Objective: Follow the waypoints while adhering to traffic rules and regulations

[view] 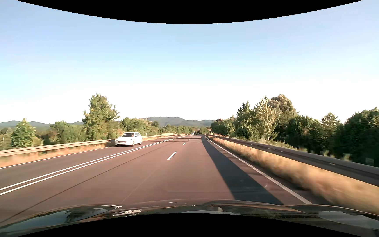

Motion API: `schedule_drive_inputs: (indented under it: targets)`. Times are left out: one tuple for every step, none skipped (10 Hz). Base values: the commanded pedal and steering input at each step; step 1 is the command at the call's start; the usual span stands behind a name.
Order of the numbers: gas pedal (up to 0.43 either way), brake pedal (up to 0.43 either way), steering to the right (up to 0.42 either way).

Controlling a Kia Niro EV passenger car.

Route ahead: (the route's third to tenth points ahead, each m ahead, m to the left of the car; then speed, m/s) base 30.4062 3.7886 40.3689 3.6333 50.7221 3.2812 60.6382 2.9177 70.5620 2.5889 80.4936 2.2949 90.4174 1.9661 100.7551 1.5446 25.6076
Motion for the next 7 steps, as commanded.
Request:
schedule_drive_inputs:
  targets:
    - [0.228,0.0,0.002]
    - [0.228,0.0,0.002]
    - [0.228,0.0,0.002]
    - [0.228,0.0,0.002]
    - [0.228,0.0,0.002]
    - [0.228,0.0,0.002]
    - [0.228,0.0,0.002]
